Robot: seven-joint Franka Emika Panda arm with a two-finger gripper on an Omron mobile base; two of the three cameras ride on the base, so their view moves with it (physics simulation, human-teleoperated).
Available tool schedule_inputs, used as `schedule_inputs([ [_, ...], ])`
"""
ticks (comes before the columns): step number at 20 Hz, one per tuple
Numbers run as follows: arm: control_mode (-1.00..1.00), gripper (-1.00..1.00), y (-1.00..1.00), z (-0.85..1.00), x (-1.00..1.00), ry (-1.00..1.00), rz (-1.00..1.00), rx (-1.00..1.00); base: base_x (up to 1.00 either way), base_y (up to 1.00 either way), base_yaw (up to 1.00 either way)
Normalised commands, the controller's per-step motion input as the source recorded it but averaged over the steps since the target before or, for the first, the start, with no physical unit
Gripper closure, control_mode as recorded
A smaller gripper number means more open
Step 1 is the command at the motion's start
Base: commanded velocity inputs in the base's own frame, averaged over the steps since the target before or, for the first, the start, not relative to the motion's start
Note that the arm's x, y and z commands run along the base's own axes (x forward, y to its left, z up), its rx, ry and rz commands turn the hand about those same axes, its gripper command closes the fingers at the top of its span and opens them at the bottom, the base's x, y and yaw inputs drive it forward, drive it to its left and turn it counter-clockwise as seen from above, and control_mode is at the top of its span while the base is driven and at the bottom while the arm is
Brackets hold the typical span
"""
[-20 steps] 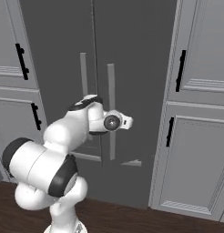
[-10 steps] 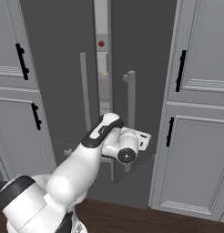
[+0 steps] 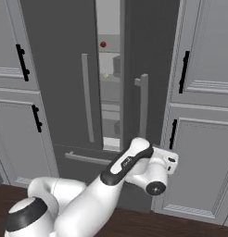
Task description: Take the strawberry from the fridge and place it on top of the pancake, located on the dining counter.
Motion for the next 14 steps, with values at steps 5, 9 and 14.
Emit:
schedule_inputs([
  [5, -1.0, 1.0, -0.11, 0.47, -0.87, -0.33, 0.02, 0.02, 0.0, 0.0, 0.0],
  [9, -1.0, 1.0, 1.0, 0.65, -0.98, -0.53, -0.01, 0.0, 0.0, 0.0, 0.0],
  [14, -1.0, 1.0, 1.0, 0.5, -0.19, -0.3, -0.05, -0.08, 0.0, 0.0, 0.0],
])
